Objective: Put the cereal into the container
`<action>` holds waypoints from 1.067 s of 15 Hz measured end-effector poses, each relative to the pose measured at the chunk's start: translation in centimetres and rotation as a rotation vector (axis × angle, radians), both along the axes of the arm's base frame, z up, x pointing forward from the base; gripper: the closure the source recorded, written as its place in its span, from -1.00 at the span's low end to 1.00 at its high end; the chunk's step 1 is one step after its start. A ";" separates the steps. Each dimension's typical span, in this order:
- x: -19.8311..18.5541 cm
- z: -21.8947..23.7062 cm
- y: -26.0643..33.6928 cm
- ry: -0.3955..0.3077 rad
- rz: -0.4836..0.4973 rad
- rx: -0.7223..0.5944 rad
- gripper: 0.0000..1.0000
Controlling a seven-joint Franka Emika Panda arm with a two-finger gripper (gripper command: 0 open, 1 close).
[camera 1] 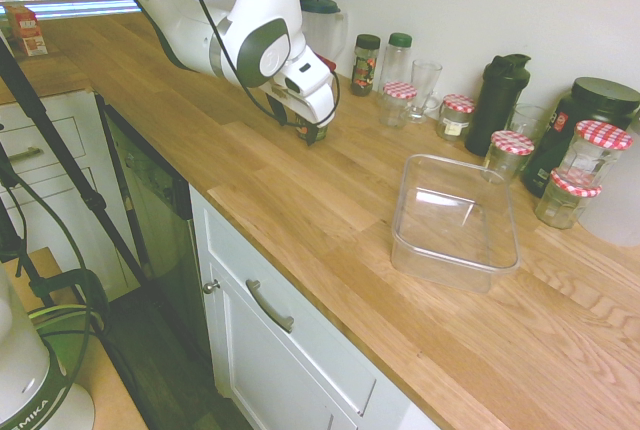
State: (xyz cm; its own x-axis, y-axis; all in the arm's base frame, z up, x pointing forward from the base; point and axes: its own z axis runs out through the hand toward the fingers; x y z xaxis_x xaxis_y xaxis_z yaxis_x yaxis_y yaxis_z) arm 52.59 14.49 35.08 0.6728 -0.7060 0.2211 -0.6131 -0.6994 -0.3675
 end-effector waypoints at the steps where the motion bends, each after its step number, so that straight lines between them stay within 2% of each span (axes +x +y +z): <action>1: 0.9 -0.3 0.9 -0.010 0.012 0.004 -1.00; 6: 3.1 -1.7 1.9 -0.057 0.061 -0.020 -1.00; 9: 3.5 -1.9 2.2 -0.124 0.084 -0.035 -1.00; 13: 4.1 -3.1 3.1 -0.140 0.079 -0.031 -1.00; 14: 4.3 -3.1 3.1 -0.148 0.077 -0.029 1.00; 16: 4.5 -2.7 3.2 -0.173 0.080 -0.016 1.00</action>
